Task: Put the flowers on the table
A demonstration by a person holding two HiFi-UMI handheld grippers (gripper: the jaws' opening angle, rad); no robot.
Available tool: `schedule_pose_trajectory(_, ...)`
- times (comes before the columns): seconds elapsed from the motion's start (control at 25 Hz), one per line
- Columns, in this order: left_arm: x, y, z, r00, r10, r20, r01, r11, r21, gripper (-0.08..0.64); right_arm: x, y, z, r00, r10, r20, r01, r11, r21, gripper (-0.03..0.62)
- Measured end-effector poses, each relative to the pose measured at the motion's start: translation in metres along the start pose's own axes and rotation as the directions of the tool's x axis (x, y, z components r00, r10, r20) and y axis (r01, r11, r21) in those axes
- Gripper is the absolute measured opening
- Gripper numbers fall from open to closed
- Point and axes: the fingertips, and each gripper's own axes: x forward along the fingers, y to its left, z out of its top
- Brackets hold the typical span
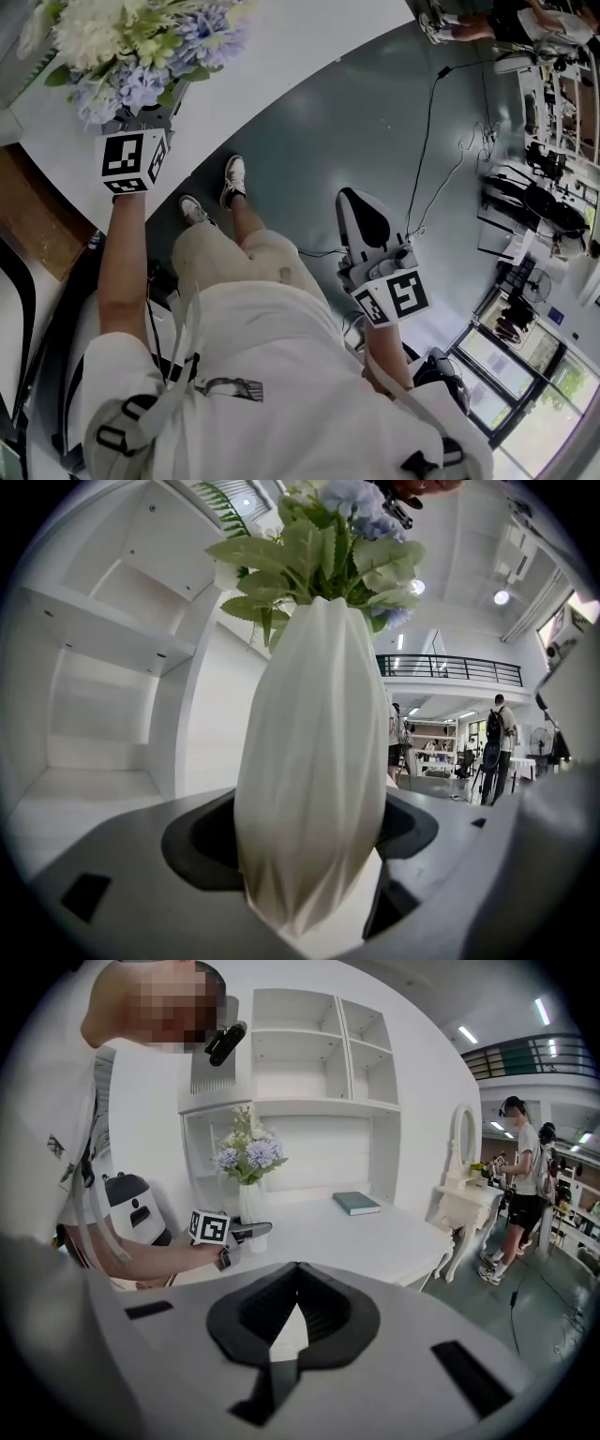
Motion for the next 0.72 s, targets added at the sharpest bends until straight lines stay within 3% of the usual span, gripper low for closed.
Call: schedule_pose_trajectory(0.72, 0.001, -0.009, -0.001, 1.000, 0.022, 0.017, -0.022, 1.000, -0.004, 0.391, -0.011, 0.001, -0.014, 1.000, -0.018, -0.016, 0.018, 1.000, 0.022, 0.009)
